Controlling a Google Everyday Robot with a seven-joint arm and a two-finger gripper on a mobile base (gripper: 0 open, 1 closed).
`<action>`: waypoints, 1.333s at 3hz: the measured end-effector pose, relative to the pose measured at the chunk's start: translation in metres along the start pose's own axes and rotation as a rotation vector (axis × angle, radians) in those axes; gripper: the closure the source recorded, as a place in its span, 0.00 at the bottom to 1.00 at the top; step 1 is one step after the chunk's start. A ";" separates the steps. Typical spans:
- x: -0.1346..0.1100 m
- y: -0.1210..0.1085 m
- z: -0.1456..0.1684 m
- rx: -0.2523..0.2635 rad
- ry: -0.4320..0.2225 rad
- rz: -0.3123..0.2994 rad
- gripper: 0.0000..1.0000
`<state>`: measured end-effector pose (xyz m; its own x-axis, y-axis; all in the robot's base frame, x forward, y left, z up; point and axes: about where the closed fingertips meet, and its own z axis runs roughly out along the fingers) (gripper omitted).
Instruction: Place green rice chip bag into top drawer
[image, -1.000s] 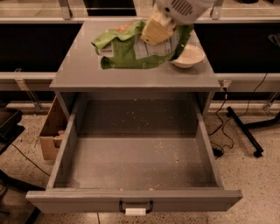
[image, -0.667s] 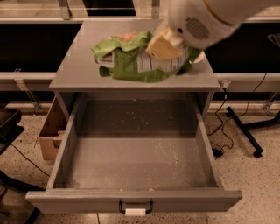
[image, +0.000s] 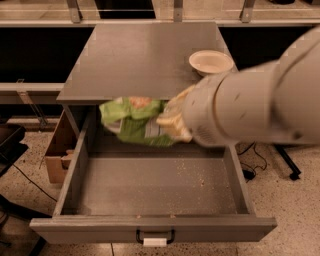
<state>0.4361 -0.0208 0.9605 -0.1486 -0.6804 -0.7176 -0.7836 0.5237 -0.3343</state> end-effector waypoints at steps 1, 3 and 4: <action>0.101 0.035 0.082 -0.106 0.118 0.137 1.00; 0.151 0.042 0.121 -0.113 0.217 0.207 0.74; 0.150 0.042 0.121 -0.115 0.216 0.204 0.49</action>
Offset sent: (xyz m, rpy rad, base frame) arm 0.0304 -0.0344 -0.2777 -0.0770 0.4111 -0.1843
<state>0.4539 -0.0390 0.7644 -0.4246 -0.6669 -0.6123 -0.7856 0.6076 -0.1171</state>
